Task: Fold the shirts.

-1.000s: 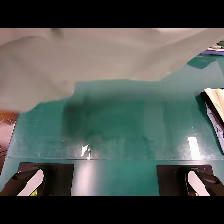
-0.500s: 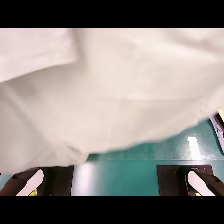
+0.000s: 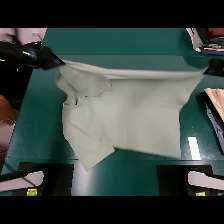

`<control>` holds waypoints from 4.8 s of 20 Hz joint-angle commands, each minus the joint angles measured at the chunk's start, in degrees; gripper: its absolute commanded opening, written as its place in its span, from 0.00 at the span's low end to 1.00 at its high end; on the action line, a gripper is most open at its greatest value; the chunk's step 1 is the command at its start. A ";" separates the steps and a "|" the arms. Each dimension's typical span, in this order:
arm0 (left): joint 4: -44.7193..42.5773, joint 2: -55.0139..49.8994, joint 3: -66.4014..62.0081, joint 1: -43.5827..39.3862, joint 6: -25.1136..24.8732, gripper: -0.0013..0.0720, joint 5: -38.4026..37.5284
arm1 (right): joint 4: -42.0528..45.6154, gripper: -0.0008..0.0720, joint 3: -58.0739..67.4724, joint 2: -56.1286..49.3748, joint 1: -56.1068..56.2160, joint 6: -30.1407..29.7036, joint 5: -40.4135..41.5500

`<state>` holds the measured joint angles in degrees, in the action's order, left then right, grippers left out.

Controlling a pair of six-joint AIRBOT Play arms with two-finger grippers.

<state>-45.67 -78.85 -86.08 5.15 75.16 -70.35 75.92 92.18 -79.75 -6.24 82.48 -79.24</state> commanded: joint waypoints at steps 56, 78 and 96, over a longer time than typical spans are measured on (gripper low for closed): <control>-15.54 26.58 60.61 -8.15 14.51 0.74 -1.46 | -8.94 0.50 -29.99 15.93 2.89 -2.21 11.47; -6.97 26.60 50.97 -8.15 9.81 0.05 -0.42 | -8.44 0.56 -48.65 21.14 -13.53 -5.66 0.70; -7.96 26.60 49.55 -8.15 8.41 0.05 0.74 | -17.79 0.04 -61.11 18.49 -12.79 -12.04 13.84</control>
<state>-52.88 -52.29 -36.47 -2.98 84.51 -69.54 58.26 31.11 -64.10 -21.08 70.48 -69.52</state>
